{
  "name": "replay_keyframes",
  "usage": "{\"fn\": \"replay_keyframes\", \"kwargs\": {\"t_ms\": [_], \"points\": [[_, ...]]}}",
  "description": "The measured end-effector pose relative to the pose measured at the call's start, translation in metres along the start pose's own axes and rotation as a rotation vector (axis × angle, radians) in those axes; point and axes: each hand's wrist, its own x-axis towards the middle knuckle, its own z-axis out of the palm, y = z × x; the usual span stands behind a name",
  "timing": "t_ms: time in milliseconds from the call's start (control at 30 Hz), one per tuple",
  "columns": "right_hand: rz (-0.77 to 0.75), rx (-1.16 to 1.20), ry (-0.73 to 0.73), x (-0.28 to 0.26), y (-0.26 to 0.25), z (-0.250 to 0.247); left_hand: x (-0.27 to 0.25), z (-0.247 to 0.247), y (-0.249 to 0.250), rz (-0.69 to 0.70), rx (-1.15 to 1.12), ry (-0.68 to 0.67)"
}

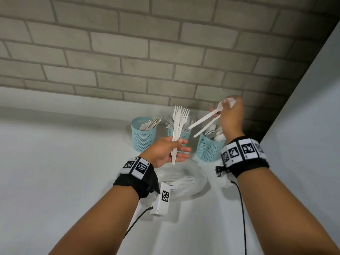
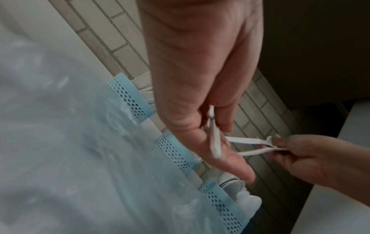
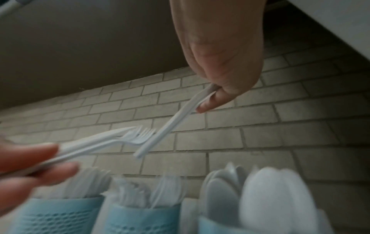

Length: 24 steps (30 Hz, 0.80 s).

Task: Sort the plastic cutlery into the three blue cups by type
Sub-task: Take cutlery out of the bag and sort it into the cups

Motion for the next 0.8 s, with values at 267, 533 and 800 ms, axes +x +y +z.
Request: {"fn": "replay_keyframes", "kwargs": {"t_ms": [267, 533, 800], "points": [[-0.280, -0.395, 0.121, 0.029, 0.016, -0.006, 0.011, 0.003, 0.006, 0.000, -0.013, 0.064], [-0.395, -1.061, -0.098, 0.014, 0.063, 0.003, 0.008, -0.005, 0.003, 0.014, 0.027, 0.096], [-0.164, -1.266, -0.303, 0.013, 0.045, 0.006, 0.005, -0.005, 0.003, -0.024, -0.081, 0.078]]}}
